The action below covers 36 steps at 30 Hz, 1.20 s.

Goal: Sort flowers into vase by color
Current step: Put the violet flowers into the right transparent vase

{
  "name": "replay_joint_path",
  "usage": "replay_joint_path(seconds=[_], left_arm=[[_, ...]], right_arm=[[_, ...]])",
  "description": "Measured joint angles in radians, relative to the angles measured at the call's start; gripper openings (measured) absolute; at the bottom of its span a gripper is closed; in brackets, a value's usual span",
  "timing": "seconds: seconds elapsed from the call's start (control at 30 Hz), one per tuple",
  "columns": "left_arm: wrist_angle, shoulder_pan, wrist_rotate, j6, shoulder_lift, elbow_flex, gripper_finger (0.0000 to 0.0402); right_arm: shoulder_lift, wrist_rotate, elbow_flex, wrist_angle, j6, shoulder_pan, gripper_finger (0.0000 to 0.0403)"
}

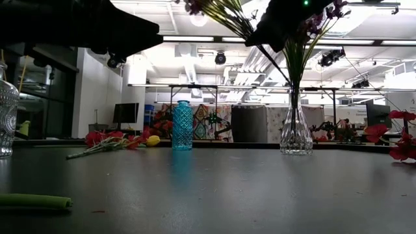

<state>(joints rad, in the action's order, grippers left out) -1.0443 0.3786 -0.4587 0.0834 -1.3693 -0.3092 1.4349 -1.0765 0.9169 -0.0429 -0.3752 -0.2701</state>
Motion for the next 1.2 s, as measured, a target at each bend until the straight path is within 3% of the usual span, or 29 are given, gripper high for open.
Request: replay_joint_path(seconds=[0.2, 0.47, 0.67, 1.2], left_arm=[[0.000, 0.000, 0.000, 0.000, 0.000, 0.000, 0.0177], [0.001, 0.000, 0.000, 0.000, 0.000, 0.000, 0.0176], [0.001, 0.000, 0.000, 0.000, 0.000, 0.000, 0.0177], [0.008, 0.000, -0.001, 0.000, 0.000, 0.000, 0.0176]], right_arm=[[0.000, -0.116, 0.000, -0.001, 0.000, 0.004, 0.0000], [0.000, -0.112, 0.000, 0.001, 0.022, 0.014, 0.0000], [0.000, -0.044, 0.000, -0.002, 0.060, 0.057, 0.0000], [0.000, -0.063, 0.000, -0.007, 0.110, 0.094, 0.0000]])
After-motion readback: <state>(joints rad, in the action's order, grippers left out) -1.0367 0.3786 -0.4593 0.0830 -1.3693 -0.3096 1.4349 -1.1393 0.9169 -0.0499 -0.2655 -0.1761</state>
